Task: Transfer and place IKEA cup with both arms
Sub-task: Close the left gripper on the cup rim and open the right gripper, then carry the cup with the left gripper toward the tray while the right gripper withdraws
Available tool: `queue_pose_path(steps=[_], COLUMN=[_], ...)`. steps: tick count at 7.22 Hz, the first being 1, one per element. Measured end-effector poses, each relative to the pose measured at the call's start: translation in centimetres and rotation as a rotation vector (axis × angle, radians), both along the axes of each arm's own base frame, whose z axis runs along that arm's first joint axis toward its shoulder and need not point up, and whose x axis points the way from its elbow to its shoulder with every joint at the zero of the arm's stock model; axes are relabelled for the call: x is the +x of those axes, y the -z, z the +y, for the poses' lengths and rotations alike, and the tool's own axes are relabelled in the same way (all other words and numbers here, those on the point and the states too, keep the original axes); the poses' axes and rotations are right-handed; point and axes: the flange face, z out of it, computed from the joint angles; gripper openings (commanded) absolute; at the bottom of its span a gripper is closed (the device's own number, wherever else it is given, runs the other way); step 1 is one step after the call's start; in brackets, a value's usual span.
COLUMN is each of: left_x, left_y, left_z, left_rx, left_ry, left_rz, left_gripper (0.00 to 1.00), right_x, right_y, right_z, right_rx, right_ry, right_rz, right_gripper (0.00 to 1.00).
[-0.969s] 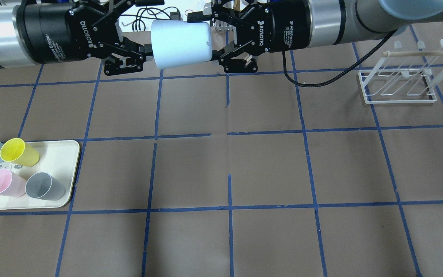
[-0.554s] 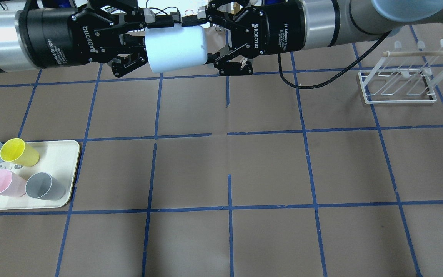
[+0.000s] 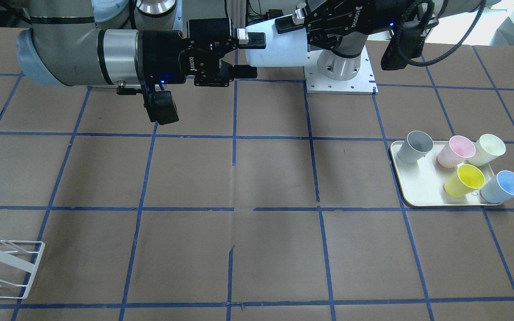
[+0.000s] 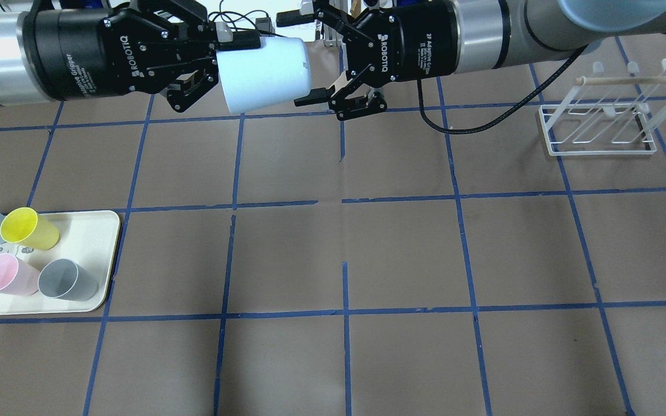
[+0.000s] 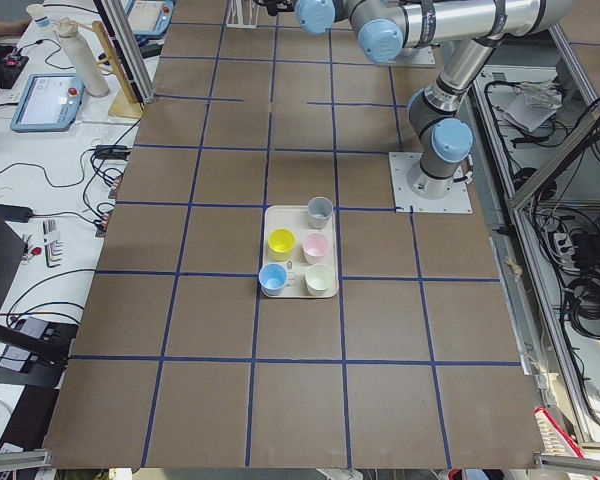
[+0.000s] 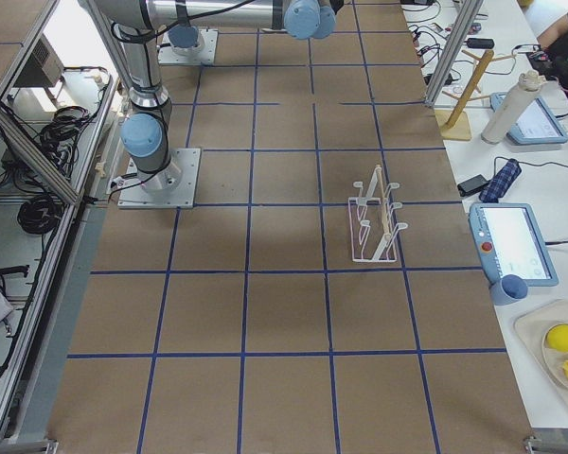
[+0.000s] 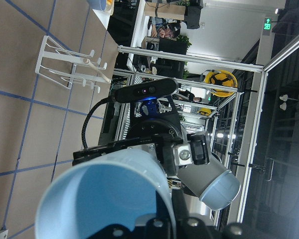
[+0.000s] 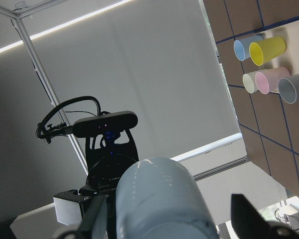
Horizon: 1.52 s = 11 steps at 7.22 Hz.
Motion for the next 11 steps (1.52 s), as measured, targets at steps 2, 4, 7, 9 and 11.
queue_pose_path(steps=[2,4,7,9,11], left_x=[0.9,3.1,6.5,9.2,12.4], left_y=[-0.7,-1.7,0.7,4.4,8.6], left_z=[-0.3,-1.4,-1.6,-1.7,-2.8], left_rx=[0.029,0.027,0.016,0.018,0.018], left_ry=[-0.017,-0.054,-0.008,0.158,0.39], left_rz=[-0.102,-0.342,-0.774,-1.044,-1.264], left_gripper=[0.0,0.0,0.0,0.0,0.0], right_x=[-1.0,-3.3,-5.6,-7.8,-9.3], right_y=[-0.5,-0.5,1.1,2.2,2.5], right_z=[-1.2,-2.7,-2.4,-2.5,-3.1], right_rx=[0.002,-0.042,-0.144,-0.224,-0.231], right_ry=[0.005,-0.062,-0.229,-0.342,-0.351], right_rz=[0.02,0.179,0.538,0.822,1.035], right_gripper=[1.0,1.0,1.0,1.0,1.0])
